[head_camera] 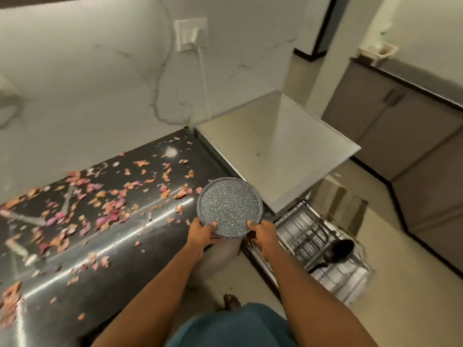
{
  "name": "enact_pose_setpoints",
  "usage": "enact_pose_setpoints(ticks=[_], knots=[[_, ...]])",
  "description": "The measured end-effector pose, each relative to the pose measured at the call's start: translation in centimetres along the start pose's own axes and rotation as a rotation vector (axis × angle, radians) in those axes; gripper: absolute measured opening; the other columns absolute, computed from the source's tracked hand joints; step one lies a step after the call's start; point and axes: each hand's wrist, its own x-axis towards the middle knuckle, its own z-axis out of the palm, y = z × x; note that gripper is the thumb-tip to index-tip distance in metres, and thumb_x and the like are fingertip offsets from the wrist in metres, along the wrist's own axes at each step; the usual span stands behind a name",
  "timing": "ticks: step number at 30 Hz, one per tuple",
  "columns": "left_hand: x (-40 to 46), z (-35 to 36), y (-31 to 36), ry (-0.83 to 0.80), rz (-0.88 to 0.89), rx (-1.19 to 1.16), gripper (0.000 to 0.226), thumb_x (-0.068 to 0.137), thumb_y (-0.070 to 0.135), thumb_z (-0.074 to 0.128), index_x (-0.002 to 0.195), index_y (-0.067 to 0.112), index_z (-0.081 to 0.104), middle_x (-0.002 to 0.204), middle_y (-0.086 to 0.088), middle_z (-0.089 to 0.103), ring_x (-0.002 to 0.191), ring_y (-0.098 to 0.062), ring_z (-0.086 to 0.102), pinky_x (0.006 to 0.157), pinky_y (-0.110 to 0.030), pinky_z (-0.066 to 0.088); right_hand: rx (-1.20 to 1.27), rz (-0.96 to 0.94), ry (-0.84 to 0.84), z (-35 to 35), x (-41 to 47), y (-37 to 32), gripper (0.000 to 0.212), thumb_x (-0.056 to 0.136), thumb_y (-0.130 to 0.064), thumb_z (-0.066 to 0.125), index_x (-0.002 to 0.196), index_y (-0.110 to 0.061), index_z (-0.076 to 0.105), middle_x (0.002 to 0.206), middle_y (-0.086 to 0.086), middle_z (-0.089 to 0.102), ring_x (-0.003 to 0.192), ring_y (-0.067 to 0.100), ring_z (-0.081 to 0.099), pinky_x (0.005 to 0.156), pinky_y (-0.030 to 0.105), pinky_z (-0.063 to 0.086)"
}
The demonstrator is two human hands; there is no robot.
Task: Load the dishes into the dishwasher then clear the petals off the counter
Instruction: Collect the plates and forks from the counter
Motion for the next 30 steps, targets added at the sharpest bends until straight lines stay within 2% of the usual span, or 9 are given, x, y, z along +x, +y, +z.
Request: enact_pose_setpoints(ticks=[2, 6, 10, 14, 17, 23, 26, 28, 30], knots=[[0.3, 2.0, -0.4, -0.023, 0.013, 0.110, 0.037, 0.097, 0.004, 0.064, 0.126, 0.004, 0.041, 0.121, -0.023, 0.063, 0.086, -0.041, 0.073, 0.063, -0.048, 0.063, -0.015, -0.010, 0.079, -2.5, -0.3, 0.7, 0.008, 0.093, -0.011, 0.075, 0.094, -0.008, 0.067, 0.104, 0.017, 0.075, 0.093, 0.034, 0.074, 0.085, 0.056, 0.061], [0.1, 5.8, -2.8, -0.109, 0.018, 0.278, 0.027, 0.097, 0.010, 0.064, 0.113, 0.012, 0.042, 0.121, -0.021, 0.061, 0.086, -0.040, 0.074, 0.064, -0.056, 0.062, 0.035, 0.016, 0.179, -7.1, -2.3, 3.5, 0.011, 0.095, -0.009, 0.071, 0.105, -0.006, 0.068, 0.100, 0.013, 0.076, 0.090, 0.033, 0.076, 0.082, 0.048, 0.064], [-1.9, 8.9, -5.7, -0.235, -0.013, 0.379, 0.031, 0.098, 0.006, 0.061, 0.122, 0.007, 0.040, 0.125, -0.021, 0.058, 0.096, -0.042, 0.070, 0.049, -0.034, 0.059, 0.156, 0.102, 0.257, -11.1, -4.6, 7.1, 0.013, 0.095, -0.006, 0.071, 0.106, 0.001, 0.067, 0.100, 0.020, 0.076, 0.085, 0.034, 0.075, 0.074, 0.046, 0.065], [-2.9, 11.1, -7.8, -0.347, -0.053, 0.467, 0.031, 0.098, 0.004, 0.060, 0.121, 0.008, 0.039, 0.127, -0.022, 0.056, 0.096, -0.040, 0.068, 0.045, -0.029, 0.056, 0.173, 0.162, 0.299, -14.2, -6.0, 10.4, 0.016, 0.095, -0.011, 0.072, 0.104, 0.001, 0.068, 0.099, 0.022, 0.076, 0.089, 0.039, 0.076, 0.078, 0.050, 0.064], [-3.1, 12.8, -8.7, -0.400, -0.094, 0.561, 0.033, 0.098, 0.003, 0.061, 0.121, 0.012, 0.038, 0.129, -0.020, 0.055, 0.098, -0.043, 0.068, 0.046, -0.032, 0.057, 0.149, 0.184, 0.304, -15.9, -7.1, 11.6, 0.016, 0.096, -0.013, 0.071, 0.101, 0.002, 0.068, 0.093, 0.020, 0.077, 0.081, 0.036, 0.077, 0.077, 0.051, 0.064], [-3.0, 17.2, -11.3, -0.433, -0.170, 0.632, 0.032, 0.097, 0.001, 0.061, 0.125, 0.002, 0.045, 0.126, -0.027, 0.060, 0.092, -0.044, 0.070, 0.051, -0.043, 0.061, 0.188, 0.257, 0.321, -19.9, -7.1, 12.8, 0.011, 0.097, -0.009, 0.070, 0.097, 0.002, 0.067, 0.085, 0.016, 0.074, 0.073, 0.032, 0.074, 0.063, 0.039, 0.060], [-2.5, 19.7, -12.2, -0.439, -0.254, 0.621, 0.032, 0.099, 0.000, 0.056, 0.129, 0.002, 0.047, 0.120, -0.028, 0.065, 0.074, -0.036, 0.073, 0.054, -0.044, 0.062, 0.178, 0.295, 0.273, -22.6, -5.5, 13.1, 0.017, 0.095, -0.006, 0.072, 0.096, 0.009, 0.065, 0.083, 0.021, 0.073, 0.073, 0.036, 0.074, 0.063, 0.045, 0.063], [-2.2, 21.5, -12.4, -0.403, -0.320, 0.600, 0.031, 0.101, 0.003, 0.054, 0.131, 0.007, 0.046, 0.113, -0.024, 0.067, 0.075, -0.035, 0.073, 0.059, -0.043, 0.062, 0.179, 0.327, 0.266, -24.3, -3.9, 12.7, 0.024, 0.093, -0.005, 0.074, 0.097, 0.016, 0.064, 0.081, 0.024, 0.071, 0.070, 0.036, 0.074, 0.061, 0.045, 0.063], [-1.9, 23.0, -12.5, -0.370, -0.354, 0.577, 0.030, 0.102, 0.005, 0.053, 0.131, 0.008, 0.045, 0.103, -0.019, 0.067, 0.078, -0.036, 0.074, 0.065, -0.045, 0.063, 0.170, 0.351, 0.258, -25.5, -2.2, 12.2, 0.028, 0.093, -0.004, 0.074, 0.099, 0.020, 0.063, 0.078, 0.024, 0.069, 0.062, 0.031, 0.073, 0.053, 0.038, 0.060]])
